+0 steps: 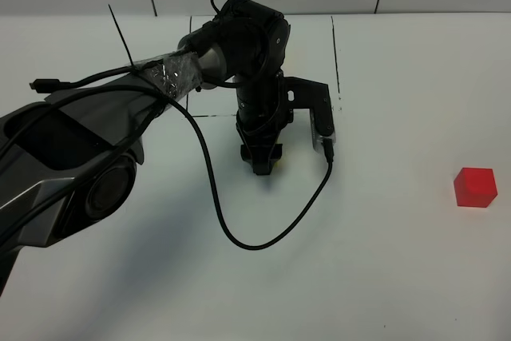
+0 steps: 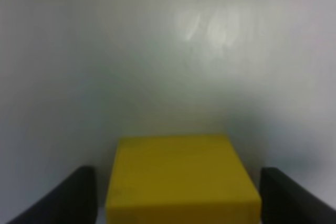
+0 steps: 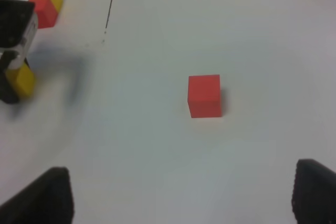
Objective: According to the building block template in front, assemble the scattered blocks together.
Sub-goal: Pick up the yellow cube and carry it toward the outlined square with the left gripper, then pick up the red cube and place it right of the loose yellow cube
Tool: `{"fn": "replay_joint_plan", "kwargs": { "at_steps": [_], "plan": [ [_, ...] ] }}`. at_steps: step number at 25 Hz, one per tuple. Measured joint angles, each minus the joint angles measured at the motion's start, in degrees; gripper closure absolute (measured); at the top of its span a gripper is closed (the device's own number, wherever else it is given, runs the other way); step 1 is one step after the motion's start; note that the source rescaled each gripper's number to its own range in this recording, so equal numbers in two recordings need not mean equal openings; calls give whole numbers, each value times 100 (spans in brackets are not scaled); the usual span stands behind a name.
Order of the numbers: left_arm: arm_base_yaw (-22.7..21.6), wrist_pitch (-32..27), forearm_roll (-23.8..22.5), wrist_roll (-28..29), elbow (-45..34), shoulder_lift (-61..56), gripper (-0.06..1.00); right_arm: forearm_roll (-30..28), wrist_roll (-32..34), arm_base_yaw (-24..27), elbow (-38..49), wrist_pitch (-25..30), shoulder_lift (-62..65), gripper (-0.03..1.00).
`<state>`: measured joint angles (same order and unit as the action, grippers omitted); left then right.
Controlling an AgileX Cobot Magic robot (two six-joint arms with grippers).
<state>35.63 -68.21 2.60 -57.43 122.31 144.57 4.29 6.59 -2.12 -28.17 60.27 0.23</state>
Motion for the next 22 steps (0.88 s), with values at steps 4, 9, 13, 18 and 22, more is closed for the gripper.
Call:
{"fn": "replay_joint_plan", "kwargs": {
  "at_steps": [4,9,13,18,22],
  "plan": [
    [0,0,6,275,0,-92,3,0,0,0,0,0,0,26],
    [-35,0,-3,1032,0,-530,-5,0,0,0,0,0,0,26],
    [-401,-5,51,2381,0,-945,-1,0,0,0,0,0,0,26],
    [-1394,-11,365,3439,0,-1391,3,0,0,0,0,0,0,26],
    [-2151,-15,557,3950,-219,-1804,5,0,0,0,0,0,0,26]
  ]
}}
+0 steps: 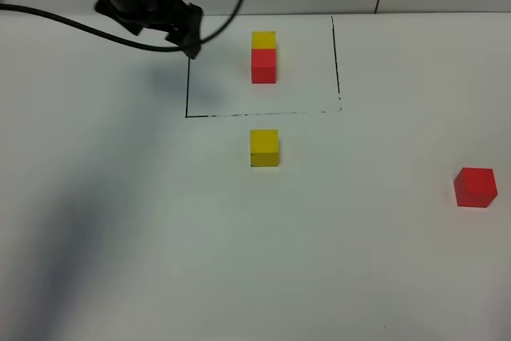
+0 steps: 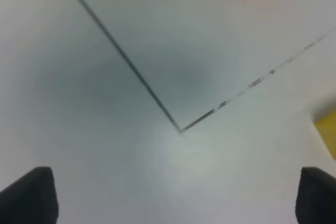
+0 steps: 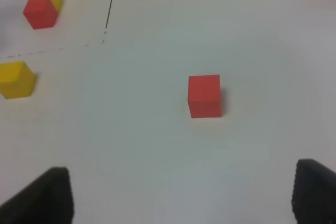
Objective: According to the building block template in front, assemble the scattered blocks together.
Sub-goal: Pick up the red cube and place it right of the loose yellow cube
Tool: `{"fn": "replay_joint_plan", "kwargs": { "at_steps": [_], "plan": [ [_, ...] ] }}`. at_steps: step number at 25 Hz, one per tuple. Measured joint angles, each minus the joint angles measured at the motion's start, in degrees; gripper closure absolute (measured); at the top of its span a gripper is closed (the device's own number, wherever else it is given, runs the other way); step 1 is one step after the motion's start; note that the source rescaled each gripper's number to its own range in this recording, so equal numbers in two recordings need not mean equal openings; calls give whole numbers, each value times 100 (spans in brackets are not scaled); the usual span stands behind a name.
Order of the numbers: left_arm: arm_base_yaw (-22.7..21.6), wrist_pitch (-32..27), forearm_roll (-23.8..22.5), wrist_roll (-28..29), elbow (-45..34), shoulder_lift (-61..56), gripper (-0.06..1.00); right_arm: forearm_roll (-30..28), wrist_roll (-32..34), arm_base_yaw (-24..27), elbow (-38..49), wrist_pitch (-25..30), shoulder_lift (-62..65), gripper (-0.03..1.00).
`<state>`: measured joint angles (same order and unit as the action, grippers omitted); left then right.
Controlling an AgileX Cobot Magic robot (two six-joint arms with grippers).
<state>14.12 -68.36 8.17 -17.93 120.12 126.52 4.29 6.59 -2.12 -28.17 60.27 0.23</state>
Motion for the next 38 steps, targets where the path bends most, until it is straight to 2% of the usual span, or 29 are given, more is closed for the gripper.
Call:
{"fn": "replay_joint_plan", "kwargs": {
  "at_steps": [3,8,11,17,26,30,35,38],
  "plan": [
    [-503,5,38,140,-711,-485,10,0,0,0,0,0,0,26],
    [-1346,12,143,316,-2656,-1737,16,0,0,0,0,0,0,26],
    [-1651,85,138,411,-3812,-2855,17,0,0,0,0,0,0,26],
    [-1705,605,-19,527,-5536,-5479,18,0,0,0,0,0,0,26],
    [-1705,227,-339,1206,-7201,-9067,18,0,0,0,0,0,0,26],
    [-1705,248,-345,1372,-7875,-10210,19,0,0,0,0,0,0,26],
    [-1705,400,-183,1347,-8765,-11295,20,0,0,0,0,0,0,26],
    [-1705,571,-22,1341,-9043,-11821,20,0,0,0,0,0,0,26]
  ]
}}
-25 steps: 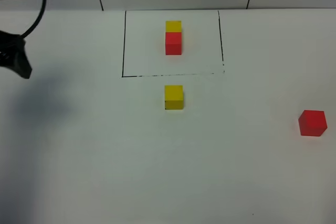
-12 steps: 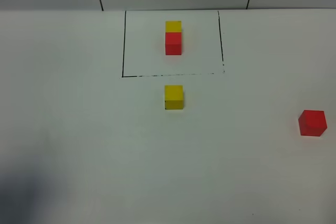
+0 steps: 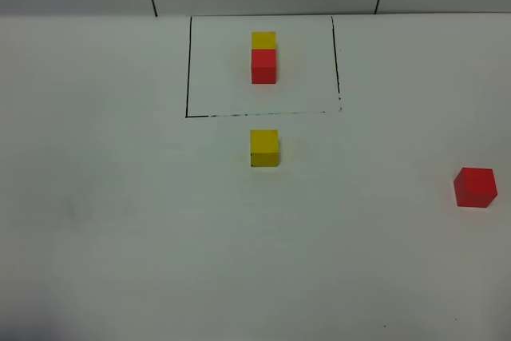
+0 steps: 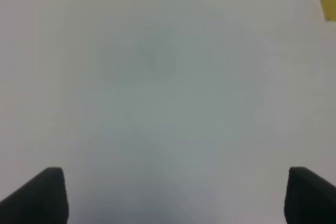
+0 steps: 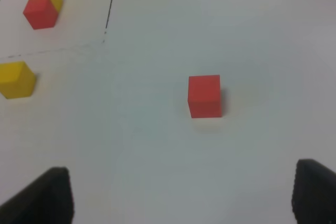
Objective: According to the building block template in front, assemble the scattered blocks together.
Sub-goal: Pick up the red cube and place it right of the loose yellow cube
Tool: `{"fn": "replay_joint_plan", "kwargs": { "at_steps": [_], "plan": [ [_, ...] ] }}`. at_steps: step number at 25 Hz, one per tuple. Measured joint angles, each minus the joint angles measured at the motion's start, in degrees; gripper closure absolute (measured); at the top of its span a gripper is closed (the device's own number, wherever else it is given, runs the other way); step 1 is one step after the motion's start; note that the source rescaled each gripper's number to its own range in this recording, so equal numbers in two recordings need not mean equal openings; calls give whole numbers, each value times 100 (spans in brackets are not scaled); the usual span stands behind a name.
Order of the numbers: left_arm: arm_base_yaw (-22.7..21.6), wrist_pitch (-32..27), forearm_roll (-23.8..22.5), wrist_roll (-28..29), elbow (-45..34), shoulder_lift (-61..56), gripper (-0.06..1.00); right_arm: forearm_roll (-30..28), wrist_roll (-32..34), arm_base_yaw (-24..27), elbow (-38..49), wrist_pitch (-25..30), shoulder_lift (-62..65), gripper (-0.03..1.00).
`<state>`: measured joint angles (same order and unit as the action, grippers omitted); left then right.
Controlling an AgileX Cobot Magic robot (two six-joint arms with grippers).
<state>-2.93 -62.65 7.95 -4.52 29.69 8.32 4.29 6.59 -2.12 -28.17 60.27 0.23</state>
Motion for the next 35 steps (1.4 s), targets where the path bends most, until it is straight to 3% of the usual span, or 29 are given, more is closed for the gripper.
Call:
{"fn": "replay_joint_plan", "kwargs": {
  "at_steps": [11,24,32,35],
  "plan": [
    [0,172,9,7,-91,-813,28,0,0,0,0,0,0,26],
    [0,194,9,7,-91,-866,43,0,0,0,0,0,0,26],
    [0,194,9,7,-91,-874,44,-6,0,0,0,-14,0,26],
    [0,194,9,7,-91,-874,44,-6,11,0,-90,-54,-551,28]
  ]
}}
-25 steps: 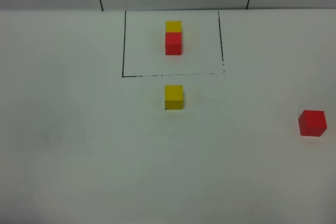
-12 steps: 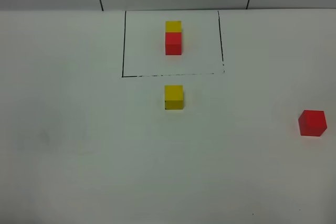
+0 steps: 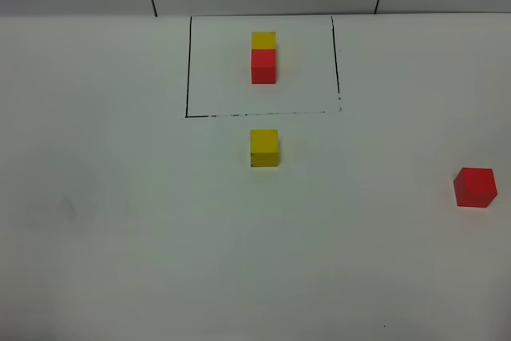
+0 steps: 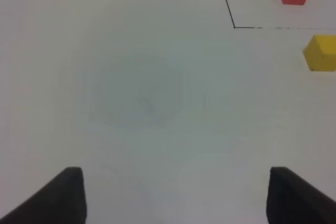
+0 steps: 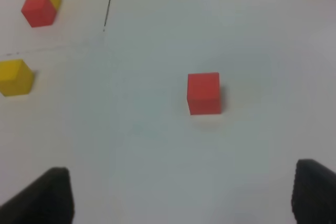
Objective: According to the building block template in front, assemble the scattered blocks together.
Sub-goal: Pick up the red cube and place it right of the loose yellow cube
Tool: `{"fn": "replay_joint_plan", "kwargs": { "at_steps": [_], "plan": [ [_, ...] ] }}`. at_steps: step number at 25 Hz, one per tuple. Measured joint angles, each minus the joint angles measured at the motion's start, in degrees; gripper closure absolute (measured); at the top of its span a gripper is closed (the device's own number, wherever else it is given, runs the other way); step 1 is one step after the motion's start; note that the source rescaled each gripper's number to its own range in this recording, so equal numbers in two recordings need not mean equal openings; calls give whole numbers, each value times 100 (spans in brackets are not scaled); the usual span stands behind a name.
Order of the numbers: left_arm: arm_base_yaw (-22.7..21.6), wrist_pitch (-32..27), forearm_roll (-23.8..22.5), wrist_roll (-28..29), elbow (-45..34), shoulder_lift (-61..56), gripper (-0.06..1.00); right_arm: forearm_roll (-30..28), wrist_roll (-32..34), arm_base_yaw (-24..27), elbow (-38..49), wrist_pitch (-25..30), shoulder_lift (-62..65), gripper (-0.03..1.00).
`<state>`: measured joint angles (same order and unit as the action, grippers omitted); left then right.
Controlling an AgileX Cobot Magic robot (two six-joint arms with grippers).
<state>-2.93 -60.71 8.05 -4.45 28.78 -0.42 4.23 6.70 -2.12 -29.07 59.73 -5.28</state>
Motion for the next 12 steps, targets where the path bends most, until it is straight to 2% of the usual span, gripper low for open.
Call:
{"fn": "replay_joint_plan", "kwargs": {
  "at_steps": [4,12],
  "plan": [
    [0,0,0,0,0,0,44,0,7,0,-256,-299,-2036,31],
    [0,0,0,1,0,0,44,225,-195,0,-959,-1686,-6357,31]
  ]
}}
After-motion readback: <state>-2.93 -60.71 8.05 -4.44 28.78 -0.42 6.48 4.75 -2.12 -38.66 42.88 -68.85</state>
